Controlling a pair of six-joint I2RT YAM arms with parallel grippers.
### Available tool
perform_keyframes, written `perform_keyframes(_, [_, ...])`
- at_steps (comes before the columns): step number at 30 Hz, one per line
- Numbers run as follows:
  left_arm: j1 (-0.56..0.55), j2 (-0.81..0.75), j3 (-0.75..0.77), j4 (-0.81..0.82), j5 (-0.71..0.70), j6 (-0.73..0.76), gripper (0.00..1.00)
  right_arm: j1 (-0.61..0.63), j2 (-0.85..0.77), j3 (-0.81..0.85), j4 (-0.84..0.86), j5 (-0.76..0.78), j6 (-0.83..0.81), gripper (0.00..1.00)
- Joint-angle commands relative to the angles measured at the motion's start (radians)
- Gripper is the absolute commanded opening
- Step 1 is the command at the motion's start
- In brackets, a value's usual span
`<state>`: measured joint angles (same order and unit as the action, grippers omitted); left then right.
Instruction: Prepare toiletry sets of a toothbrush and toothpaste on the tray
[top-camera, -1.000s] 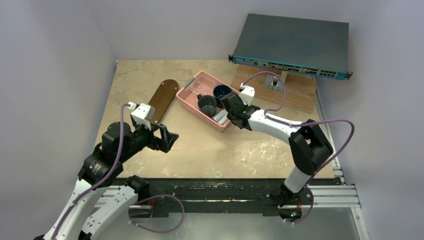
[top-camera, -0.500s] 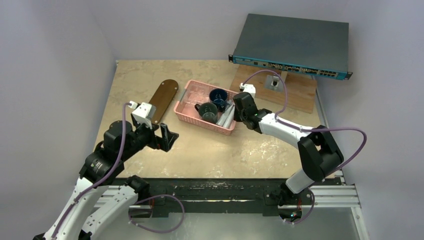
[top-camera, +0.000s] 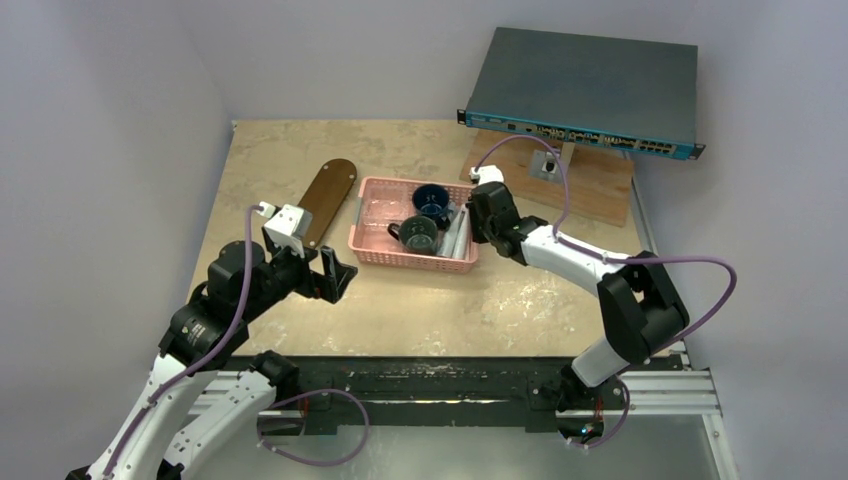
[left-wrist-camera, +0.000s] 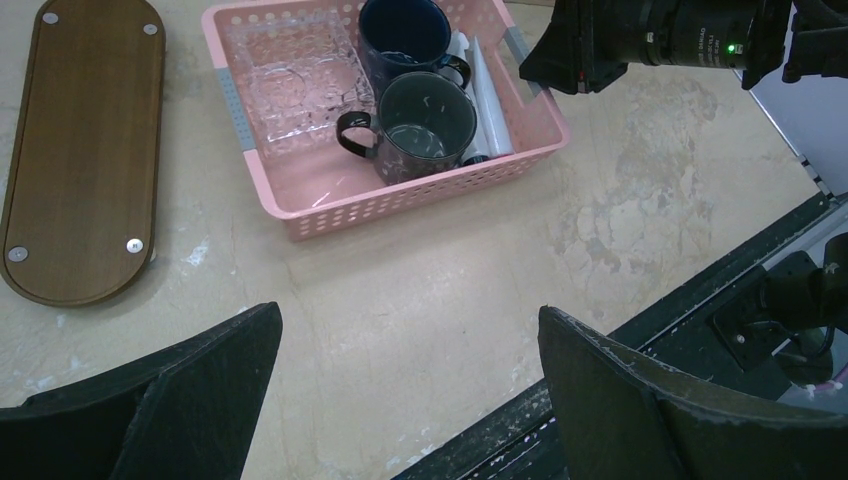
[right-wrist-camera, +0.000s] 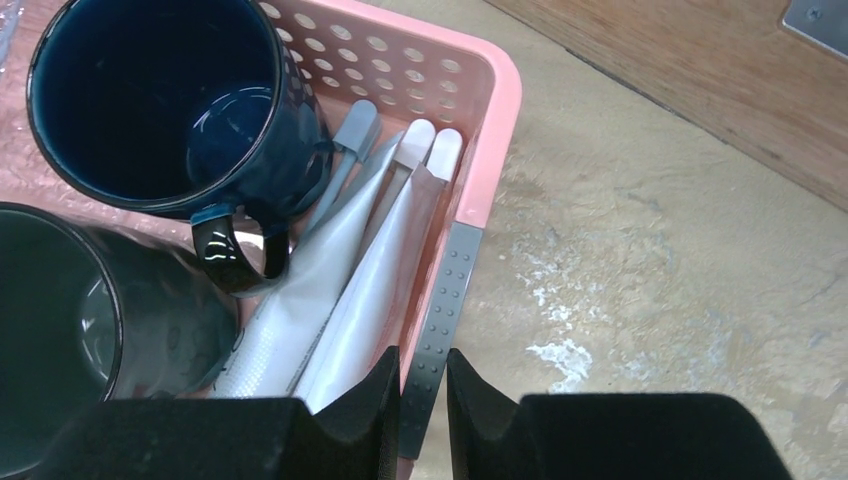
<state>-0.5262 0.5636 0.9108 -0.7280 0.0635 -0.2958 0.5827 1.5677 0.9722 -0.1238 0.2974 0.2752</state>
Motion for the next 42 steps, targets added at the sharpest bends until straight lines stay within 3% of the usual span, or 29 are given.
perform_keyframes(1, [-0.005, 0.003, 0.003, 0.012, -0.002, 0.001, 1.0, -0.034, -0.032, 0.012, -0.017, 0.009, -0.128, 0.0])
perform_keyframes(6, [-0.004, -0.001, 0.004, 0.013, 0.009, 0.001, 1.0, -0.089, -0.038, 0.009, 0.014, -0.044, -0.137, 0.0])
perform_keyframes(20, [-0.004, 0.002, 0.004, 0.015, 0.003, 0.001, 1.0, -0.092, 0.011, 0.069, -0.024, 0.011, -0.033, 0.0])
perform_keyframes(32, [-0.001, 0.026, 0.0, 0.012, -0.097, -0.029, 1.0, -0.093, -0.042, 0.121, -0.083, 0.06, -0.012, 0.5])
perform_keyframes(42, [0.008, 0.151, 0.036, 0.014, -0.216, -0.102, 1.0, -0.085, -0.135, 0.176, -0.149, -0.02, 0.005, 0.61])
